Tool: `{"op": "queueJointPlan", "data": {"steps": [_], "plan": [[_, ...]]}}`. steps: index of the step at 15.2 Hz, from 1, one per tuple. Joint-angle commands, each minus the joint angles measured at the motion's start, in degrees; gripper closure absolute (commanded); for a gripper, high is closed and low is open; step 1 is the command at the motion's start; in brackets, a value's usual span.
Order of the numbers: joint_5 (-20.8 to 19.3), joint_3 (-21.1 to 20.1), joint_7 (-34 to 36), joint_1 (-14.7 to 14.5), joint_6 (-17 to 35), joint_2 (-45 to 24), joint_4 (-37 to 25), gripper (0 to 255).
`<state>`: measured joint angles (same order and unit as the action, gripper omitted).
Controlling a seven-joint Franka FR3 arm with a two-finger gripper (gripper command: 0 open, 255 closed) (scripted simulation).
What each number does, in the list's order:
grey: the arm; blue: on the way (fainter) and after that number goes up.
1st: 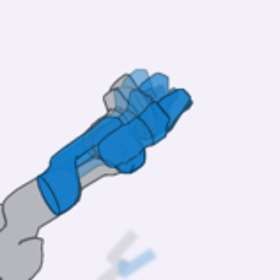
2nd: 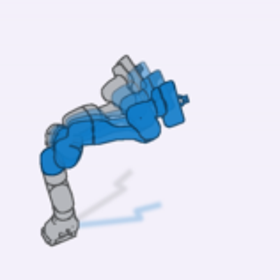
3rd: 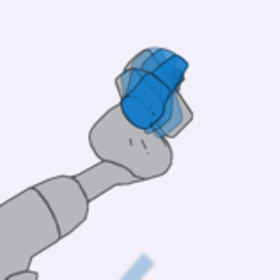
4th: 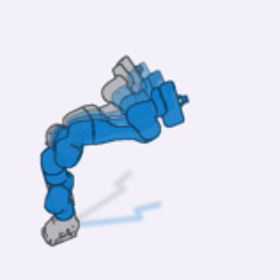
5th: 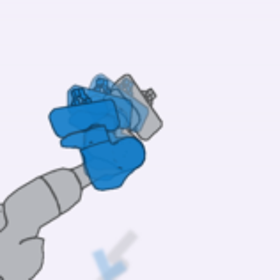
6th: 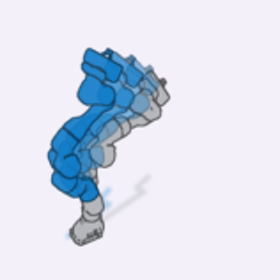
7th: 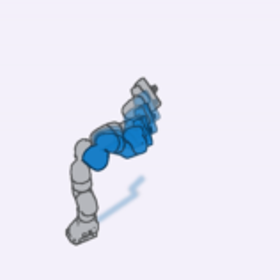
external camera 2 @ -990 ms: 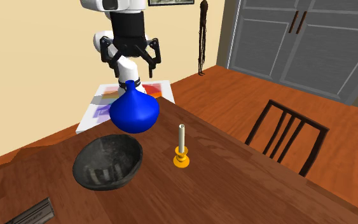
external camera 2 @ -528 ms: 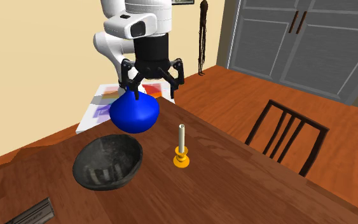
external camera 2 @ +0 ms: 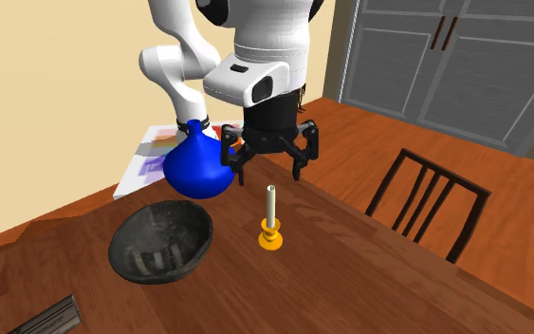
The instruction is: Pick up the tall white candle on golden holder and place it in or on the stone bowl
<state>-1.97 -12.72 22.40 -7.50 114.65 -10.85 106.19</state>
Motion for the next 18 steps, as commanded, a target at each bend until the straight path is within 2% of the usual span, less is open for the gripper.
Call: {"op": "queueJointPlan", "data": {"steps": [1, 7, 14, 15, 18], "plan": [[-0.2, 0.0, 0.3, -0.2, 1.0, -1.3, -0.3, 0], [-0.6, 0.1, 0.6, -0.3, 4.9, -2.7, 2.2, 0], [-0.6, 0.1, 0.6, -0.3, 4.9, -2.7, 2.2, 0], [-0.6, 0.1, 0.6, -0.3, 4.9, -2.7, 2.2, 255], [-0.6, 0.1, 0.6, -0.3, 4.9, -2.7, 2.2, 255]]}}
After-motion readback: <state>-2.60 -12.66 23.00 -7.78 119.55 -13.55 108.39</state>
